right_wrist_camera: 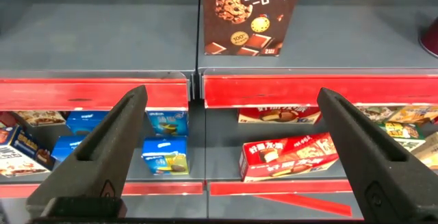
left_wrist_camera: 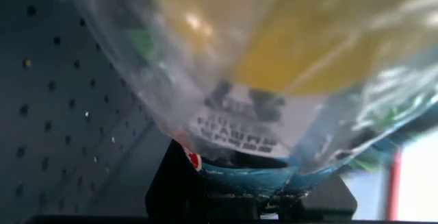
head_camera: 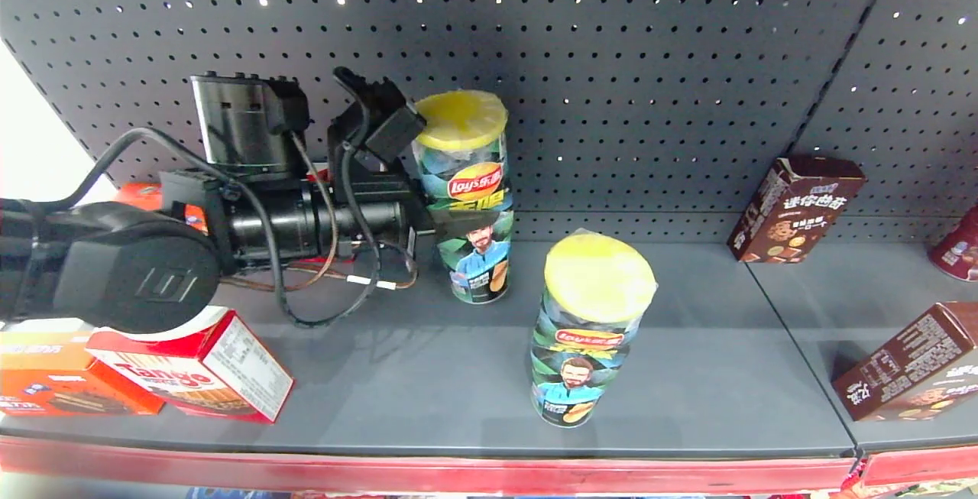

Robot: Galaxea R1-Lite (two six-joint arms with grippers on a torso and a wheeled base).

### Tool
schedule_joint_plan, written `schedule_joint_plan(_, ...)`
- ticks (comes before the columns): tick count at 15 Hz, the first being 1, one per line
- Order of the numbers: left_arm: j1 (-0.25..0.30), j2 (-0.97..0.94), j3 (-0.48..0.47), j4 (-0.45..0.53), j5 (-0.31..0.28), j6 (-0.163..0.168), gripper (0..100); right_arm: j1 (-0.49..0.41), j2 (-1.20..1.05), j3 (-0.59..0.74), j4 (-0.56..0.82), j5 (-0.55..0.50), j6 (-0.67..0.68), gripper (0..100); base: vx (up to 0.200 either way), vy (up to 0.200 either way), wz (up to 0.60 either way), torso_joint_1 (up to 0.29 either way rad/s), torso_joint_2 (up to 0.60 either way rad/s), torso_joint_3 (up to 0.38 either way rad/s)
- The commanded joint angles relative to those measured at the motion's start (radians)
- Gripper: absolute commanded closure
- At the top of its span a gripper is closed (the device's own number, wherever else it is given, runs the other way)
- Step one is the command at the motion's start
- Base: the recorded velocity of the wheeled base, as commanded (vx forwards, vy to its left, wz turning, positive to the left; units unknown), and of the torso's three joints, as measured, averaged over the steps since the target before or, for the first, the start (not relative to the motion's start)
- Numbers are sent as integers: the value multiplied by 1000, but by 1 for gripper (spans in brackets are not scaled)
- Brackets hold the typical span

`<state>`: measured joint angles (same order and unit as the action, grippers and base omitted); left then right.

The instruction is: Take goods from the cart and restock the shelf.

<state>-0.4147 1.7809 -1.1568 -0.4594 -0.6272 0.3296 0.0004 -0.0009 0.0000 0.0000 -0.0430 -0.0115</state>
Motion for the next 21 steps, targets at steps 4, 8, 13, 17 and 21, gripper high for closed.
schedule_joint_plan(4, -6, 180, -188, 51, -25, 2, 100, 1, 1, 0, 0, 0, -1, 0, 0, 0, 0, 0, 0, 0)
schedule_joint_plan(8, -6, 239, -316, 156, -32, 3, 100, 1, 1, 0, 0, 0, -1, 0, 0, 0, 0, 0, 0, 0)
schedule_joint_plan(13, -15, 284, -373, 176, -37, 3, 100, 0, 1, 0, 0, 0, -1, 0, 0, 0, 0, 0, 0, 0)
schedule_joint_plan(17, -24, 321, -416, 176, -37, 3, 100, 0, 1, 0, 0, 0, -1, 0, 0, 0, 0, 0, 0, 0)
schedule_joint_plan(21, -30, 339, -419, 176, -39, 3, 100, 0, 1, 0, 0, 0, -1, 0, 0, 0, 0, 0, 0, 0)
